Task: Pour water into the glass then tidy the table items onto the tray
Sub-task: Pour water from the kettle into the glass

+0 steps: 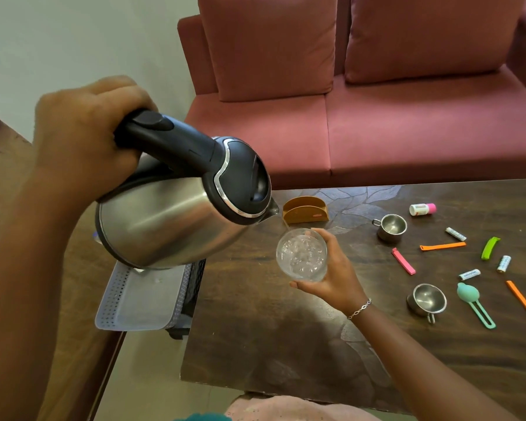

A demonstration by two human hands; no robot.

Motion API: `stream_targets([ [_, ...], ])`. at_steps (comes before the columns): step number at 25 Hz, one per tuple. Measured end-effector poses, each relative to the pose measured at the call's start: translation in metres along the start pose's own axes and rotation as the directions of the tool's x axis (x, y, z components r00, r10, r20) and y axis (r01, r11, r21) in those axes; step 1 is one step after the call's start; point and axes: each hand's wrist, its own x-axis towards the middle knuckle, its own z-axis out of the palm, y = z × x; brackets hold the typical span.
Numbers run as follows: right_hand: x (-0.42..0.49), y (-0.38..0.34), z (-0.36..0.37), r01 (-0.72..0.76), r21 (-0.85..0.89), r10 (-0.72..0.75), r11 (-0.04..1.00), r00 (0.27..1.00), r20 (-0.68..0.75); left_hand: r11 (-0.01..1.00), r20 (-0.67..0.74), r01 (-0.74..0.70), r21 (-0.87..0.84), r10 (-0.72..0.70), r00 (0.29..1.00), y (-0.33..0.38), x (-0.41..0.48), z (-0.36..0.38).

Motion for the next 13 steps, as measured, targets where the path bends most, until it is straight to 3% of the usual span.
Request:
stream_targets([
  [7,0.009,-0.015,0.018,0.026,0.026,-0.026,0.999,1.000,0.008,0.970,-0.039,0.207,-0.129,-0.214,0.976,-0.015,-0.035,0.017],
  [10,0.012,-0.021,0.029,0.041,0.035,-0.042,0.999,0.999,0.025,0.901,0.039,0.357,-0.248,-0.359,0.932,-0.042,-0.048,0.030],
  [13,0.017,-0.028,0.044,0.034,0.022,-0.035,0.999,0.998,0.044,0.841,0.159,0.482,-0.246,-0.455,0.876,-0.076,-0.062,0.038],
])
